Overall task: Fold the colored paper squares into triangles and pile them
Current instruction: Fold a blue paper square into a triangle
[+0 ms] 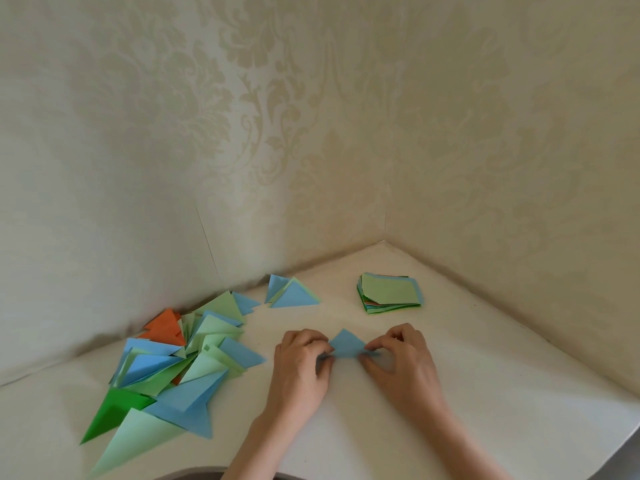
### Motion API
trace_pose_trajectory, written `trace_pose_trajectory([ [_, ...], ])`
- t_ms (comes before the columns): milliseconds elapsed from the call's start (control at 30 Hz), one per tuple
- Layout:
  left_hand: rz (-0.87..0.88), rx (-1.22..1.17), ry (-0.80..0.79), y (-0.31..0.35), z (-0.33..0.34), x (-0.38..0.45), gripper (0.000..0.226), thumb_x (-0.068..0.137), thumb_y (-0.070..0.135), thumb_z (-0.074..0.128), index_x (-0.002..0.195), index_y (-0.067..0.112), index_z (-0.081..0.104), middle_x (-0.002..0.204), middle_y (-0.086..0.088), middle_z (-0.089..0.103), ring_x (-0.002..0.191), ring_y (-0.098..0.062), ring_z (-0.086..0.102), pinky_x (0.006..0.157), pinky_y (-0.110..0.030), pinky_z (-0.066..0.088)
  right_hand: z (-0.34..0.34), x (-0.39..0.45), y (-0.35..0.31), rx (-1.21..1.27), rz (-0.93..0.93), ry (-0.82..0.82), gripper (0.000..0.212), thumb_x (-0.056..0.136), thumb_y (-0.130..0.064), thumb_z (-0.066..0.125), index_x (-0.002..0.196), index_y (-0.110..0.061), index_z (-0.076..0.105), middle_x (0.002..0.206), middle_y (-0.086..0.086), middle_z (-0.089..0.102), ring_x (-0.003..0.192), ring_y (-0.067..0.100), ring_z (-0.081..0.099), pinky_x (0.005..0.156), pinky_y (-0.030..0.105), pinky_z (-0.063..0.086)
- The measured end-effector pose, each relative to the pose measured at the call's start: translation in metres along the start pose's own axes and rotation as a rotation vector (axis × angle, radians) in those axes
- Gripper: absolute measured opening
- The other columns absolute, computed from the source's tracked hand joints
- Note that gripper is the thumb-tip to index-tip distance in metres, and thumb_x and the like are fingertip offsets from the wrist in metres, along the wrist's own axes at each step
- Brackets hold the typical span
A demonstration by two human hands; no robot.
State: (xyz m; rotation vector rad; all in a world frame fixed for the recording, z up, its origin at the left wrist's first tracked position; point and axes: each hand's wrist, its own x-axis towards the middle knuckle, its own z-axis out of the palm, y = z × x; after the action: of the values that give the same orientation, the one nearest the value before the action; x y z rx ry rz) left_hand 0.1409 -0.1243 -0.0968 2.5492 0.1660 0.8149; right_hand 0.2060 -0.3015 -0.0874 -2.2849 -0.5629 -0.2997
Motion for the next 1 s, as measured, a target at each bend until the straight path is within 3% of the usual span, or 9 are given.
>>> trace_pose_trajectory([
  [67, -0.053, -0.035, -0.007, -0.002, -0.002, 0.002, 0.013, 0.073, 0.011, 0.077, 0.080, 0.021, 0.071, 0.088, 0.017, 0.063, 0.084, -0.015, 0.054, 0.074, -0.032, 0.048, 0.000, 0.001, -0.001, -0.005, 0.006, 0.004, 0.013, 0.075, -0.039, 0.076, 0.082, -0.029, 0.073, 0.089, -0.010, 0.046, 0.086, 0.012, 0.048, 0.075, 0.024, 0.042],
  [167, -0.103, -0.022, 0.012, 0.000, 0.000, 0.003, 0.008, 0.077, 0.025, 0.076, 0.079, 0.024, 0.069, 0.086, 0.019, 0.061, 0.083, -0.012, 0.053, 0.071, -0.028, 0.039, 0.000, 0.003, -0.002, -0.001, 0.049, -0.013, 0.016, 0.079, -0.045, 0.071, 0.081, -0.028, 0.072, 0.090, -0.012, 0.047, 0.089, 0.009, 0.048, 0.077, 0.022, 0.038],
  [300, -0.092, 0.064, 0.075, 0.006, 0.007, 0.004, 0.021, 0.072, 0.029, 0.080, 0.077, 0.024, 0.061, 0.079, 0.015, 0.058, 0.074, -0.015, 0.053, 0.063, -0.027, 0.033, 0.001, 0.005, -0.004, -0.015, 0.092, -0.029, 0.020, 0.082, -0.049, 0.066, 0.081, -0.030, 0.072, 0.089, -0.014, 0.047, 0.090, 0.009, 0.048, 0.077, 0.022, 0.037],
  [433, -0.109, 0.065, 0.124, 0.015, 0.012, 0.007, 0.032, 0.067, 0.030, 0.082, 0.087, 0.024, 0.058, 0.080, 0.014, 0.058, 0.073, -0.018, 0.054, 0.061, -0.029, 0.036, 0.005, 0.007, -0.005, -0.084, 0.113, -0.029, 0.027, 0.081, -0.053, 0.065, 0.086, -0.027, 0.071, 0.091, -0.013, 0.046, 0.092, 0.011, 0.049, 0.077, 0.023, 0.038],
  [633, -0.166, 0.089, 0.142, 0.022, 0.019, 0.011, 0.042, 0.064, 0.050, 0.081, 0.087, 0.023, 0.060, 0.077, 0.014, 0.056, 0.070, -0.017, 0.052, 0.060, -0.029, 0.036, 0.011, 0.009, -0.006, -0.213, 0.121, -0.037, 0.034, 0.081, -0.062, 0.059, 0.085, -0.029, 0.067, 0.091, -0.012, 0.043, 0.091, 0.012, 0.047, 0.076, 0.025, 0.036],
  [867, -0.308, -0.098, 0.037, 0.017, 0.013, 0.017, 0.028, 0.075, 0.028, 0.078, 0.096, 0.025, 0.059, 0.079, 0.014, 0.056, 0.080, -0.013, 0.050, 0.072, -0.030, 0.036, 0.014, 0.007, -0.001, -0.195, 0.042, 0.073, 0.023, 0.077, -0.042, 0.072, 0.084, -0.025, 0.058, 0.085, -0.007, 0.051, 0.079, 0.020, 0.052, 0.067, 0.032, 0.041],
  [1000, -0.342, -0.229, -0.043, 0.008, 0.005, 0.021, 0.027, 0.077, 0.016, 0.076, 0.092, 0.029, 0.056, 0.077, 0.014, 0.061, 0.079, -0.011, 0.054, 0.074, -0.024, 0.043, 0.012, 0.008, 0.001, -0.143, 0.046, 0.043, 0.017, 0.081, -0.032, 0.069, 0.094, -0.024, 0.060, 0.091, -0.006, 0.054, 0.086, 0.021, 0.053, 0.074, 0.034, 0.043],
])
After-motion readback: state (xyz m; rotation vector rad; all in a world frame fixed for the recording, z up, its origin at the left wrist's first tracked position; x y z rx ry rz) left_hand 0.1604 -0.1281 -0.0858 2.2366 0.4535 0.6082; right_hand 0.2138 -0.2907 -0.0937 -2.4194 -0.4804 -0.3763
